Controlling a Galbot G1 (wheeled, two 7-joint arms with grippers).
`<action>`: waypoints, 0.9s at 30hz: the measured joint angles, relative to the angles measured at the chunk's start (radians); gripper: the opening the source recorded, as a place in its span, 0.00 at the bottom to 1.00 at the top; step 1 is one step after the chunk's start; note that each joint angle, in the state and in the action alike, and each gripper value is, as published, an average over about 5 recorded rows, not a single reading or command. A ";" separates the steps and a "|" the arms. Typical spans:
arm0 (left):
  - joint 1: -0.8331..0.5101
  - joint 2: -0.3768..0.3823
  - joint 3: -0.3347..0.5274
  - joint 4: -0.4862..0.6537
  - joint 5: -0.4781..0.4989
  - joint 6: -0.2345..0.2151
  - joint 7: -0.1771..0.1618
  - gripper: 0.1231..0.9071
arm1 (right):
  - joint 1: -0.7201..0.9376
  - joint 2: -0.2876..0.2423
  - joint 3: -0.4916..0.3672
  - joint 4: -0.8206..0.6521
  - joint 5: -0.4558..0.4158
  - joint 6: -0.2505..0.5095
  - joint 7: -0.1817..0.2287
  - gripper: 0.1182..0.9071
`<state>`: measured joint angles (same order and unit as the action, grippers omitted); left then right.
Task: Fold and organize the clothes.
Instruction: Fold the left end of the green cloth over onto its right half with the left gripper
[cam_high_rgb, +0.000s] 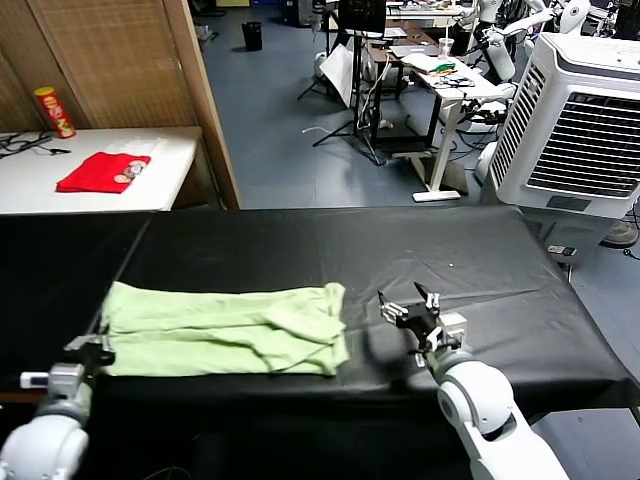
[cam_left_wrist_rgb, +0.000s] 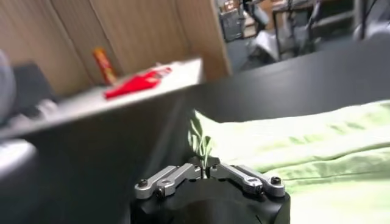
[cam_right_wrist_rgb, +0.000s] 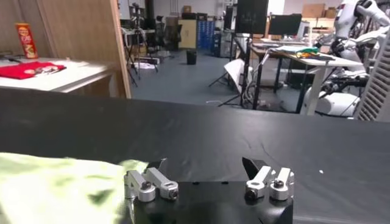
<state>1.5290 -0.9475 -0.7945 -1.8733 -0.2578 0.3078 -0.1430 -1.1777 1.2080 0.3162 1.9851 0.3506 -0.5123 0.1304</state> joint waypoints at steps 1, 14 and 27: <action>0.000 0.006 0.002 -0.007 -0.008 0.011 -0.003 0.04 | -0.002 0.003 0.001 0.001 -0.004 0.000 0.000 0.86; -0.077 -0.130 0.229 -0.242 -0.339 0.160 -0.111 0.04 | -0.063 0.032 0.064 0.027 -0.054 0.000 0.001 0.86; -0.228 -0.293 0.508 -0.255 -0.487 0.203 -0.166 0.04 | -0.086 0.056 0.104 0.022 -0.077 0.000 0.001 0.86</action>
<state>1.3014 -1.2406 -0.2870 -2.1287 -0.7451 0.5112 -0.3094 -1.2636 1.2642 0.4204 2.0068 0.2738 -0.5127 0.1315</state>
